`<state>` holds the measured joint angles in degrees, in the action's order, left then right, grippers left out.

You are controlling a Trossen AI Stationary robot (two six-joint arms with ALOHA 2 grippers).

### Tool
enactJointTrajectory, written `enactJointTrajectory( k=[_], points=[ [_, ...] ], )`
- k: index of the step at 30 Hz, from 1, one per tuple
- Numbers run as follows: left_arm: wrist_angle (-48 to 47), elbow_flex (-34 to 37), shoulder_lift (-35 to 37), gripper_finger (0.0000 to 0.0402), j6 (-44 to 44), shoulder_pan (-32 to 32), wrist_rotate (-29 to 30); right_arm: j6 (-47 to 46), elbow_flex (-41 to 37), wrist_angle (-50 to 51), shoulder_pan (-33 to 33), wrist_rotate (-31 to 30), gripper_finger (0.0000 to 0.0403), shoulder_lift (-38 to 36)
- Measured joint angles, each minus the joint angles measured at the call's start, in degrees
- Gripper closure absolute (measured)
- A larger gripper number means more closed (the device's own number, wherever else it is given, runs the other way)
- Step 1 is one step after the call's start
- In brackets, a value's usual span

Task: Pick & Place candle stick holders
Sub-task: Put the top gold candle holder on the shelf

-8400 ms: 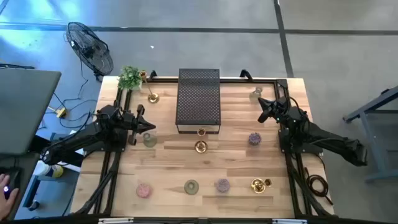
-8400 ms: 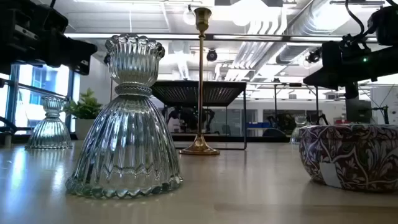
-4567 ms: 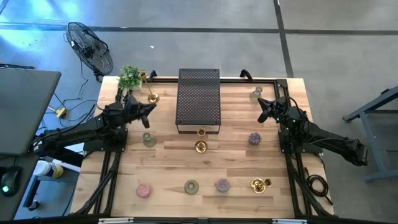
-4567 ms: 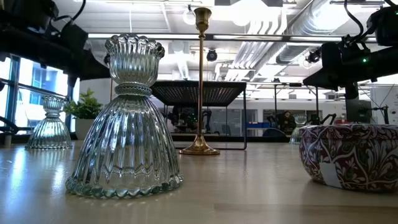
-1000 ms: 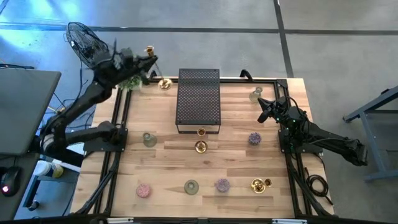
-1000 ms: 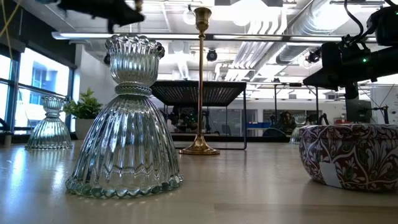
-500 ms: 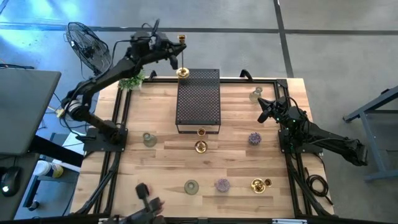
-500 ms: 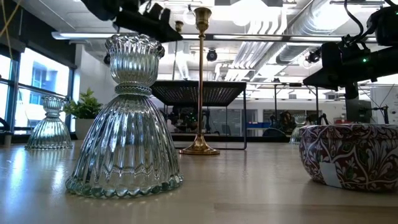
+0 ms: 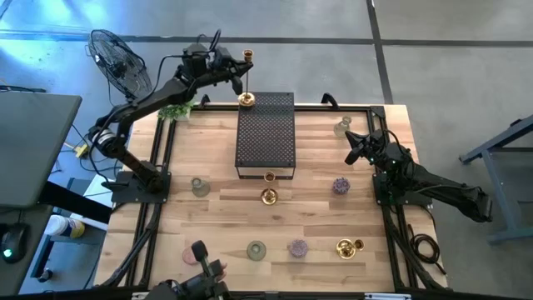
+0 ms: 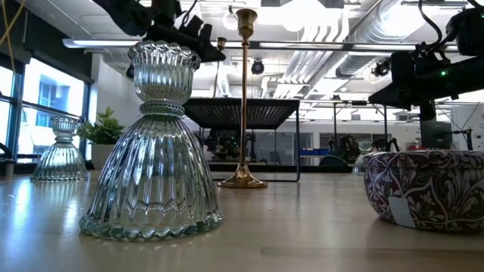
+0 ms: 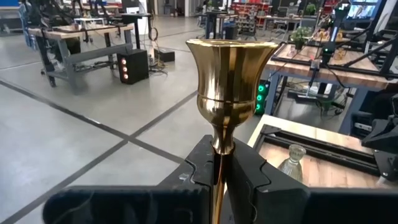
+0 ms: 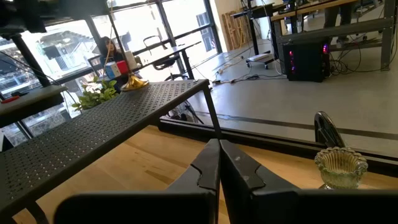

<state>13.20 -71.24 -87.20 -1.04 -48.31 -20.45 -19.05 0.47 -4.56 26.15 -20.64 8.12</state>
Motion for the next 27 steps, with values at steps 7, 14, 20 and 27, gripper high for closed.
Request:
enactJointTrajectory(
  k=[7, 14, 20, 27],
  points=[
    [3.7, 1.6, 0.0, 0.0386, 1.7, 0.0, -0.9, 0.0, 0.0, 0.0, 0.0, 0.0, 0.0402, 0.0],
    [3.0, 1.6, 0.0, 0.0386, 1.4, 0.0, -0.9, 0.0, 0.0, 0.0, 0.0, 0.0, 0.0402, 0.0],
    [3.6, 1.6, -0.5, 0.0386, 1.3, 0.0, -0.6, 0.0, 0.0, 0.0, 0.0, 0.0, 0.0402, 0.0],
    [3.9, 1.5, -1.1, 0.0386, 1.3, 0.0, -0.7, 0.0, 0.0, 0.0, 0.0, 0.0, 0.0402, 0.0]
  ],
)
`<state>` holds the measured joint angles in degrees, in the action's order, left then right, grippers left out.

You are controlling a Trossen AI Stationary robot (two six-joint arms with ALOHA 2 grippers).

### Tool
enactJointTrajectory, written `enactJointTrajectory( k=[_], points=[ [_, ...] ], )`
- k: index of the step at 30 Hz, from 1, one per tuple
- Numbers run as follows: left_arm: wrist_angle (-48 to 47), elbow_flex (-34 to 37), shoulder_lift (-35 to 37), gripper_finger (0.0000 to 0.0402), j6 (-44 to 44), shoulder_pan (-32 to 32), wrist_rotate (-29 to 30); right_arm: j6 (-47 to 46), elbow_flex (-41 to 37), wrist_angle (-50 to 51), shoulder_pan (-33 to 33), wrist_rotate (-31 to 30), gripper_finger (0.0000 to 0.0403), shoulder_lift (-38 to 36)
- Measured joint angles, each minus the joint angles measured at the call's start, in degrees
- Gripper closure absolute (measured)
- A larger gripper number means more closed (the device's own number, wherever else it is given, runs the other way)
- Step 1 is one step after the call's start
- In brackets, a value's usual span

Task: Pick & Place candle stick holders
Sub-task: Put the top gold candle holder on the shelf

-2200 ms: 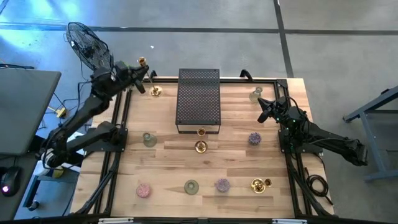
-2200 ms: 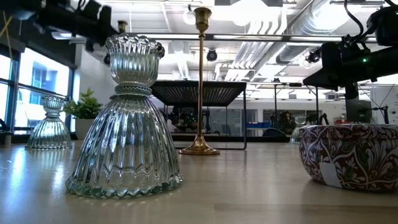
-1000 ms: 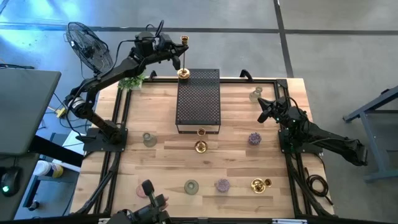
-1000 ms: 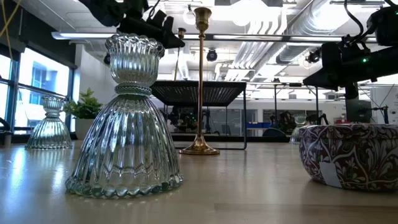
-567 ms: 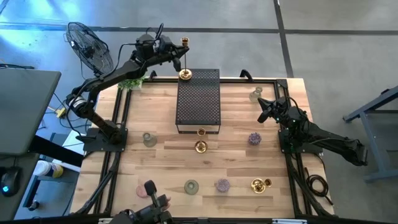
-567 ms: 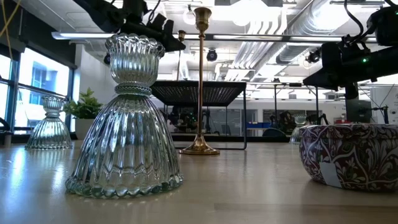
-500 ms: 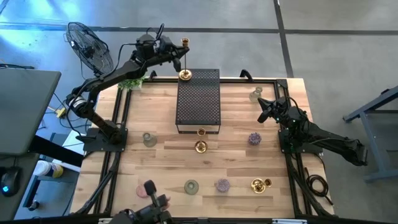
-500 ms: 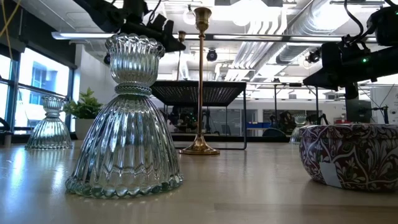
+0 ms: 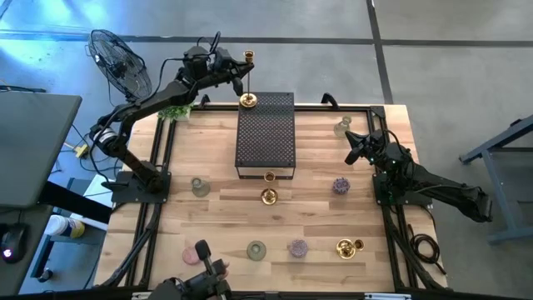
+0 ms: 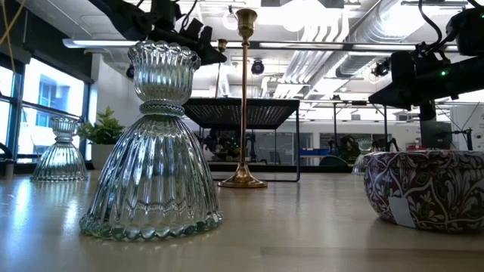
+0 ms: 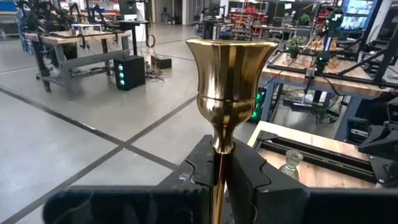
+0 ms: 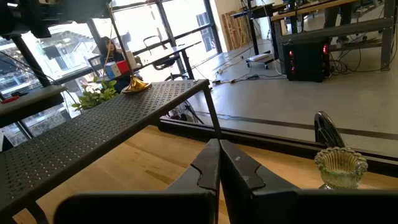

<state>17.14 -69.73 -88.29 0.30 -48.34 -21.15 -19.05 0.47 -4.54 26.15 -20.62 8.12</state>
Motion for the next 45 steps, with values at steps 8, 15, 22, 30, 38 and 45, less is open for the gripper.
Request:
enactJointTrajectory(
  k=[8, 15, 22, 30, 38, 45],
  points=[
    [0.3, 0.0, 0.1, 0.0379, 1.5, 0.0, -0.6, 0.0, 0.0, 0.0, 0.0, 0.0, 0.0402, 0.0],
    [0.7, 0.1, 0.0, 0.0376, 1.7, 0.0, -0.9, 0.0, 0.0, 0.0, 0.0, 0.0, 0.0402, 0.0],
    [1.1, 0.1, 0.0, 0.0375, 1.8, 0.0, -0.9, 0.0, 0.0, 0.0, 0.0, 0.0, 0.0402, 0.0],
    [0.9, 0.1, 0.0, 0.0374, 1.9, 0.0, -1.0, 0.0, 0.0, 0.0, 0.0, 0.0, 0.0402, 0.0],
    [-0.2, 0.1, 0.7, 0.0373, 1.5, 0.0, -1.3, 0.0, 0.0, 0.0, 0.0, 0.0, 0.0402, 0.0],
    [-1.7, 0.2, 2.0, 0.0373, 1.4, 0.0, -1.1, 0.0, 0.0, 0.0, 0.0, 0.0, 0.0402, 0.0]
  ],
)
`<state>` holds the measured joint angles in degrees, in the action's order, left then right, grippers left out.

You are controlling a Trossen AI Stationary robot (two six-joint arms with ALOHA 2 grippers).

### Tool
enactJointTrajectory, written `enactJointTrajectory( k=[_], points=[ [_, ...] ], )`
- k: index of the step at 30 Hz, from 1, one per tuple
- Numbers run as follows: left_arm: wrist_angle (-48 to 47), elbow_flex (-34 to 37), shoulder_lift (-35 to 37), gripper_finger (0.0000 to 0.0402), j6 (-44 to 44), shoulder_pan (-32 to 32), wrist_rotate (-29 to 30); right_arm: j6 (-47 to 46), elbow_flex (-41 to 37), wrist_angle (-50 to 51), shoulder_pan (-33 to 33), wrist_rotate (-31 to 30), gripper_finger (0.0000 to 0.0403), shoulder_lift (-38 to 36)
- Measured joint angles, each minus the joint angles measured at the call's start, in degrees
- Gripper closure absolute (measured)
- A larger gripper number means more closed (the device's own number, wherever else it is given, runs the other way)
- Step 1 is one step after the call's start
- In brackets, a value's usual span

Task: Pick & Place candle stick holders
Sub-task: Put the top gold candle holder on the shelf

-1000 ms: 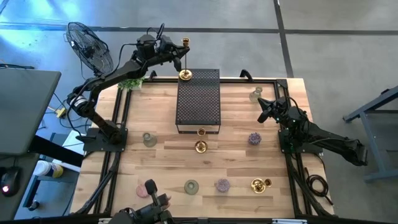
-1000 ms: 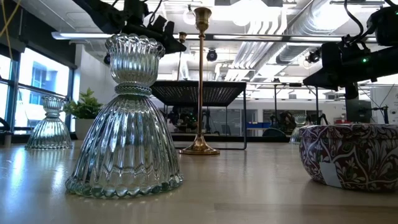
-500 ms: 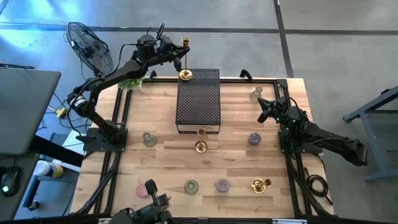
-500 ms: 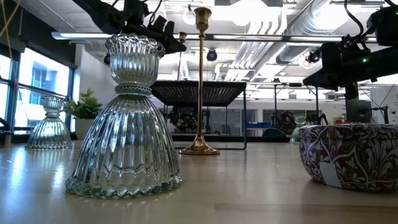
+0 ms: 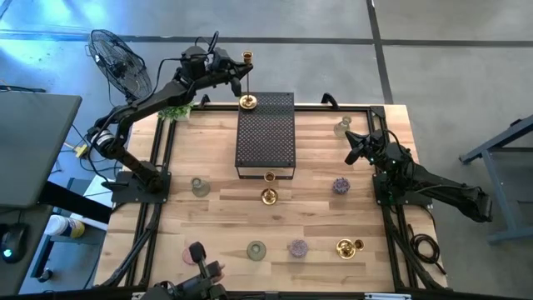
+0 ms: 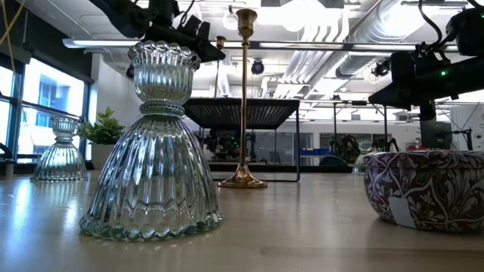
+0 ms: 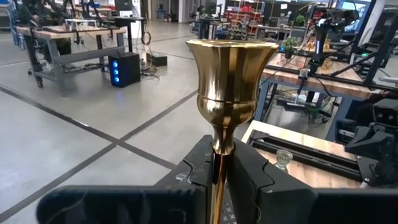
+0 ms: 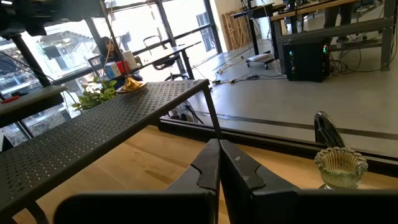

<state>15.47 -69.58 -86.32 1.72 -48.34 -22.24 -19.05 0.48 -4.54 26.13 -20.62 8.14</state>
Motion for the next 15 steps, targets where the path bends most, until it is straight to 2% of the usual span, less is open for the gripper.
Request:
enactJointTrajectory(
  k=[15],
  points=[
    [1.5, 0.0, 0.0, 0.0373, -1.5, 0.0, 0.6, 0.0, 0.0, 0.0, 0.0, 0.0, 0.0402, 0.0]
  ],
)
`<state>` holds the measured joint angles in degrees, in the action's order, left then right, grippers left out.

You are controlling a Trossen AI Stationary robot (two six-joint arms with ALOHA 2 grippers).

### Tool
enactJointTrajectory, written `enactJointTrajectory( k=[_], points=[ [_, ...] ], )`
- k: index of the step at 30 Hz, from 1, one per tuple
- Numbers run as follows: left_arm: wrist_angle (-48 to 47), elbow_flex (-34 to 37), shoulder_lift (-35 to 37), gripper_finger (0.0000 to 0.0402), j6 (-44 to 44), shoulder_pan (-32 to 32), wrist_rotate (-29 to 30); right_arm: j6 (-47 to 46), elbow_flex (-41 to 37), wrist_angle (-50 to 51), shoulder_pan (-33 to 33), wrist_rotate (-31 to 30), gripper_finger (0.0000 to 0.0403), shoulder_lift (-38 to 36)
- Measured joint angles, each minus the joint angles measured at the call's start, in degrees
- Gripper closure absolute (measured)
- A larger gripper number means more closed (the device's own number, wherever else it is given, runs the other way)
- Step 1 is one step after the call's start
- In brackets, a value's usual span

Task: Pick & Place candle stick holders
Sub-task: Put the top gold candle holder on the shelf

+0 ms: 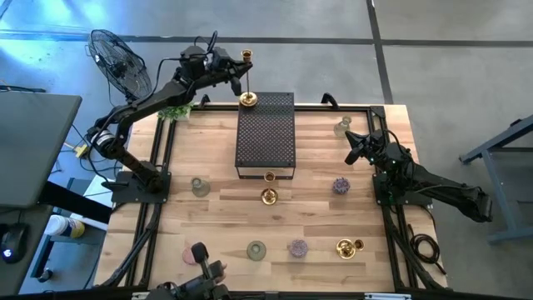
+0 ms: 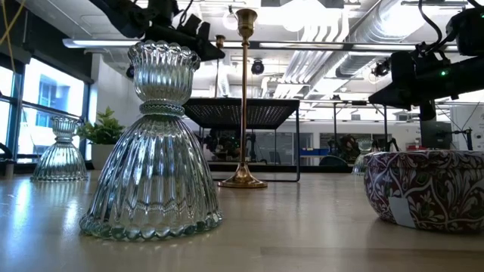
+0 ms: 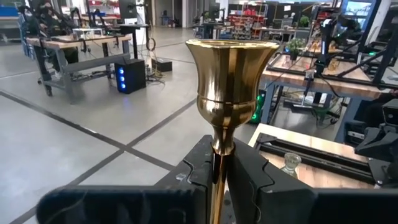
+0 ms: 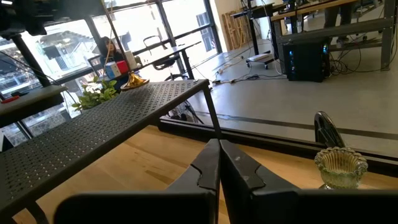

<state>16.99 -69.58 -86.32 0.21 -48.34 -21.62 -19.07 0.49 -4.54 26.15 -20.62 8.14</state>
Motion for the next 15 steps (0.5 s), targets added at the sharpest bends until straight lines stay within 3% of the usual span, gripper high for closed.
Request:
enactJointTrajectory(
  k=[15],
  points=[
    [-1.1, 0.0, -0.9, 0.0373, 0.0, 0.0, -0.5, 0.0, 0.0, 0.0, 0.0, 0.0, 0.0402, 0.0]
  ],
)
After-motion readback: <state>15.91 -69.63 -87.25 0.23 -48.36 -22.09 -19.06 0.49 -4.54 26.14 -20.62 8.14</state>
